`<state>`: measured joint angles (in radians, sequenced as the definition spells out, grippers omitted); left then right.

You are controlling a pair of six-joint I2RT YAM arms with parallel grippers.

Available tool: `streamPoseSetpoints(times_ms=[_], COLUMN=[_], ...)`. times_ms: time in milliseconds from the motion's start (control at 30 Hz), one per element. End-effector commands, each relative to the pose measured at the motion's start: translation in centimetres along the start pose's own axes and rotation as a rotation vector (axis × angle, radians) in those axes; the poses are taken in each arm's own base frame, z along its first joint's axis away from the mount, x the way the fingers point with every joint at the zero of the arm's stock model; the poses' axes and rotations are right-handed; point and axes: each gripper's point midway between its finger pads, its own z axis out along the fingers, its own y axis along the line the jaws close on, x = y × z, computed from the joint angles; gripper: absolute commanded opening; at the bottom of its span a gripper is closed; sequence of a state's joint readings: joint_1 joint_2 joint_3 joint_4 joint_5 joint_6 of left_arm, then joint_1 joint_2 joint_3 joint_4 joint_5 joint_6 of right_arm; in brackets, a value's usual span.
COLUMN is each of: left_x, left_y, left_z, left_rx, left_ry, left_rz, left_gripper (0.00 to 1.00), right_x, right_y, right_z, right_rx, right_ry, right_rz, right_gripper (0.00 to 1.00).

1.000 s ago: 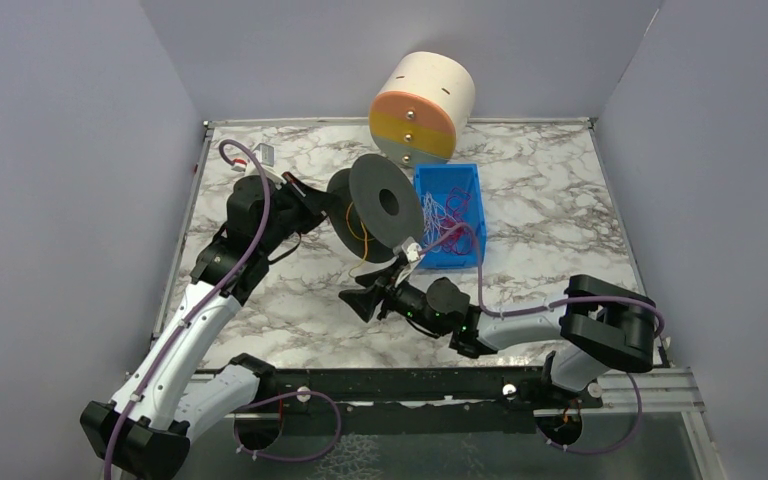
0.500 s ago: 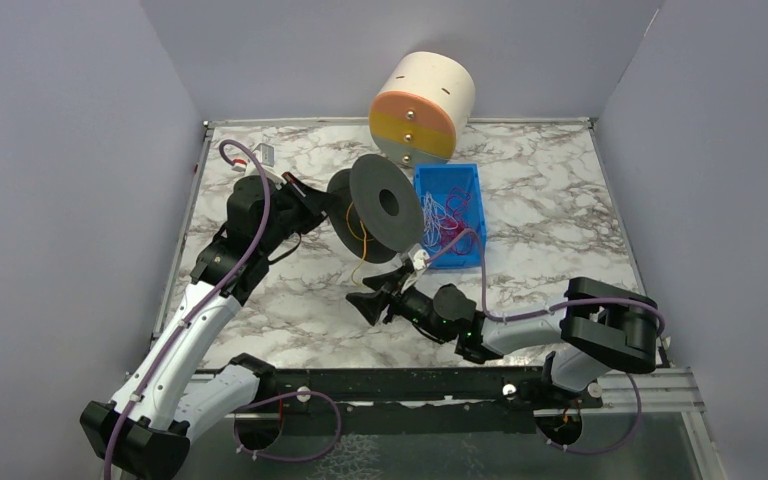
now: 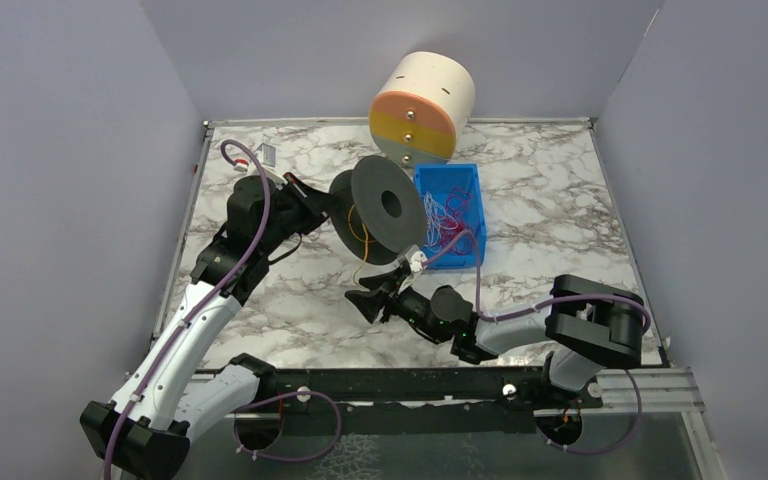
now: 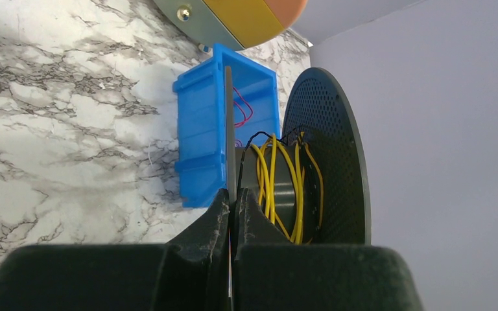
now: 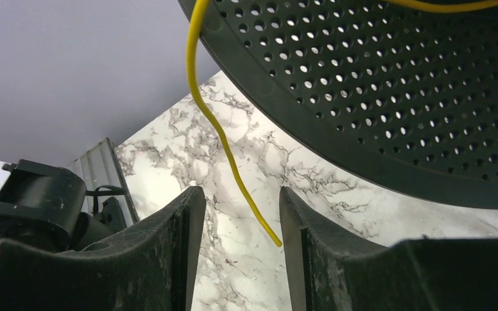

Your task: Wrap the cables

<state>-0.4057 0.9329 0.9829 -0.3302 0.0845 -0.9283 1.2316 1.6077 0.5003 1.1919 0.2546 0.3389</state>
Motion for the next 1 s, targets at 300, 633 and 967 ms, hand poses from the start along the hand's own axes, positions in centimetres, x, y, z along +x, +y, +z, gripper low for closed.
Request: streamPoseSetpoints(times_ms=[300,633,967], left_x=[-1.8,-2.1,-2.4], left_y=[-3.9,-4.4,-5.1], left_z=[-1.2,-1.3,-1.9], left_rx=[0.149,0.160,0.197], left_ry=[-0.055,-0.060,-0.071], left_rz=[-0.028,-0.026,0.025], left_gripper=[0.00,0.00,0.00], right_x=[-1.6,-2.3,-2.7], right_y=[0.4,-0.4,-3.3], right_z=[1.0,-0.2,-4.5], right_rx=[0.008,0.041,0.182], right_ry=[-0.071,-0.084,-0.017], right_rz=[0.005,0.003,0.007], right_gripper=[0.23,0.01,0.01])
